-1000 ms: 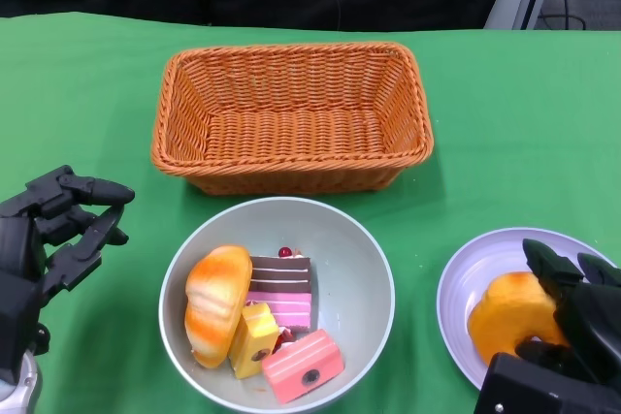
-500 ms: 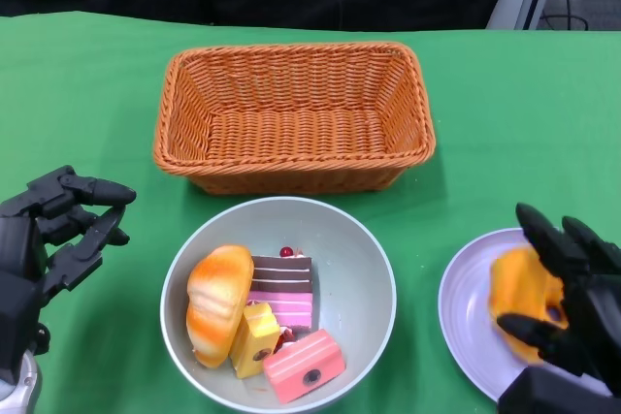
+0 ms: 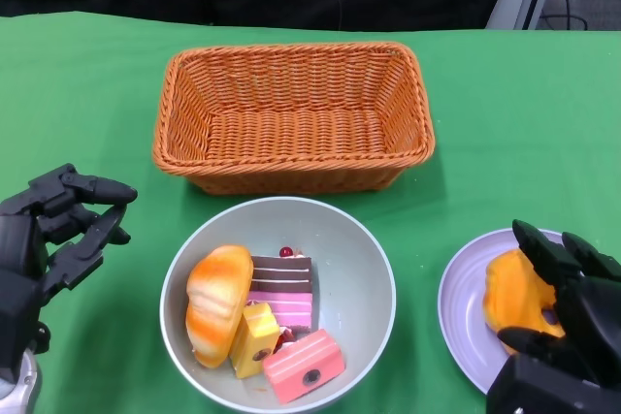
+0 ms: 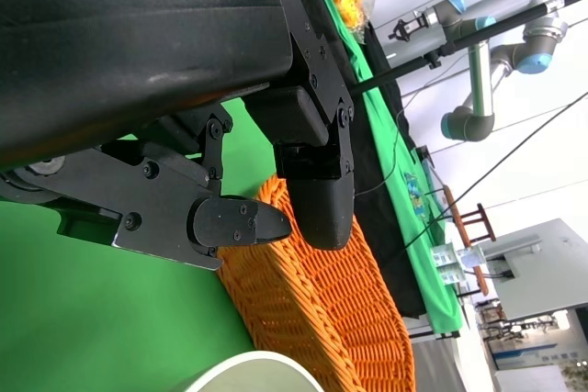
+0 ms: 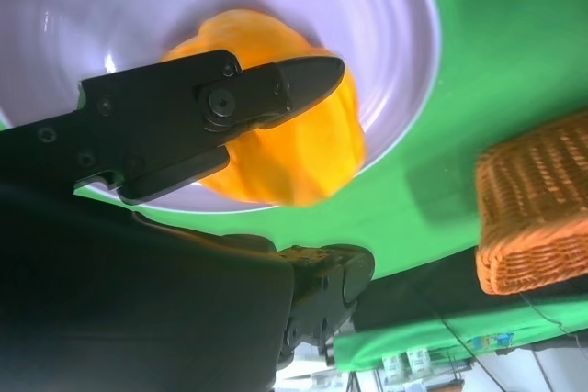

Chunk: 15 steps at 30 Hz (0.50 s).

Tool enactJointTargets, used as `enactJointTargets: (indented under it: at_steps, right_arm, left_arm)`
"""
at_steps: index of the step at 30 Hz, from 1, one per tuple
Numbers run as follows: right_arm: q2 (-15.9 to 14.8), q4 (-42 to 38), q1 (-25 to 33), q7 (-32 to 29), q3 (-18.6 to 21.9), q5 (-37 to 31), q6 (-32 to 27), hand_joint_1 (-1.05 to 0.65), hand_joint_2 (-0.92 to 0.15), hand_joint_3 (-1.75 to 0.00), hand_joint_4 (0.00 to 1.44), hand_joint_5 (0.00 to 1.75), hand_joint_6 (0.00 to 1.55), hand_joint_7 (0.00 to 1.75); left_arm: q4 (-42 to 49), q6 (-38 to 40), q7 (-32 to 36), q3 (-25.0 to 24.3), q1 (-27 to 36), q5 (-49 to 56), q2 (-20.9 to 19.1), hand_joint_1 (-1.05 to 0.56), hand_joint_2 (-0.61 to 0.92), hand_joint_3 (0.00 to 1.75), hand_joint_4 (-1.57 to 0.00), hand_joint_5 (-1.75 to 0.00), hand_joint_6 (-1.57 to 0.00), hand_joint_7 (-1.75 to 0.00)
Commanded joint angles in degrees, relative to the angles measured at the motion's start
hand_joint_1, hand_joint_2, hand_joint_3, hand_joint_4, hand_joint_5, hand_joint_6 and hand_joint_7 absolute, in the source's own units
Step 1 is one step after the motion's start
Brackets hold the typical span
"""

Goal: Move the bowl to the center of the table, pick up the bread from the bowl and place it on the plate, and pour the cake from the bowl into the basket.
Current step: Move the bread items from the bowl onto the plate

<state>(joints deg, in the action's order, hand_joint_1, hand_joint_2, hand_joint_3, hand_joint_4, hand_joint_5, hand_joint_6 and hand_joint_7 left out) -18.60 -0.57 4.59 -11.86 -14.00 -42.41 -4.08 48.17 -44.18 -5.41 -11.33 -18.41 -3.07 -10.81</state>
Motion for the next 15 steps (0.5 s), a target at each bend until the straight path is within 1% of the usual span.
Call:
enactJointTargets:
  at_steps: [1, 4, 9, 12, 13, 14, 15]
  right_arm:
    - [-1.21, -1.83, -0.41, -1.74, -0.26, -2.21, 0.07, -0.64, -0.92, -0.08, 0.0, 0.0, 0.05, 0.0]
    - [-1.41, -3.62, -0.82, -4.3, -0.61, -4.07, 1.02, -0.65, -0.92, -0.08, 0.0, 0.0, 0.05, 0.01]
    - [-1.61, -5.02, -1.1, -6.2, -0.48, -3.94, 3.04, -0.65, -0.92, -0.09, 0.0, 0.0, 0.06, 0.01]
    - [-1.35, -5.49, -0.9, -7.75, 0.49, -1.12, 7.14, -0.6, -0.92, -0.06, 0.04, 0.02, 0.14, 0.04]
    - [-1.11, -4.73, -0.56, -7.12, 1.34, 1.91, 9.78, -0.59, -0.92, -0.06, 0.05, 0.02, 0.14, 0.04]
    - [-1.0, -4.22, -0.33, -6.56, 1.92, 4.04, 11.61, -0.57, -0.92, -0.08, 0.17, 0.08, 0.2, 0.06]
    - [-0.97, -3.95, -0.19, -6.19, 2.32, 5.57, 12.98, -0.56, -0.92, -0.09, 0.21, 0.1, 0.23, 0.06]
  left_arm:
    - [-0.72, 0.55, -0.01, -0.18, 0.74, -0.21, -0.88, -0.09, 0.92, 0.33, -0.82, -1.23, -0.89, -0.83]
    - [-0.22, 0.2, -0.07, -0.18, 0.55, -0.22, -0.88, -0.09, 0.92, 0.34, -0.83, -1.23, -0.9, -0.82]
    - [0.25, 0.02, -0.38, -0.2, 0.34, -0.44, -0.83, -0.09, 0.92, 0.34, -0.84, -1.23, -0.9, -0.82]
    - [-0.07, 0.28, -0.64, -0.16, 0.43, -0.65, -0.76, -0.09, 0.92, 0.34, -0.84, -1.22, -0.9, -0.81]
    - [-0.18, 0.22, -0.54, -0.14, 0.51, -0.56, -0.73, -0.09, 0.92, 0.34, -0.84, -1.22, -0.91, -0.81]
    - [-0.24, 0.14, -0.45, -0.13, 0.56, -0.48, -0.71, -0.09, 0.92, 0.34, -0.84, -1.22, -0.91, -0.81]
    - [-0.27, 0.1, -0.39, -0.12, 0.59, -0.42, -0.7, -0.09, 0.92, 0.34, -0.84, -1.22, -0.91, -0.81]
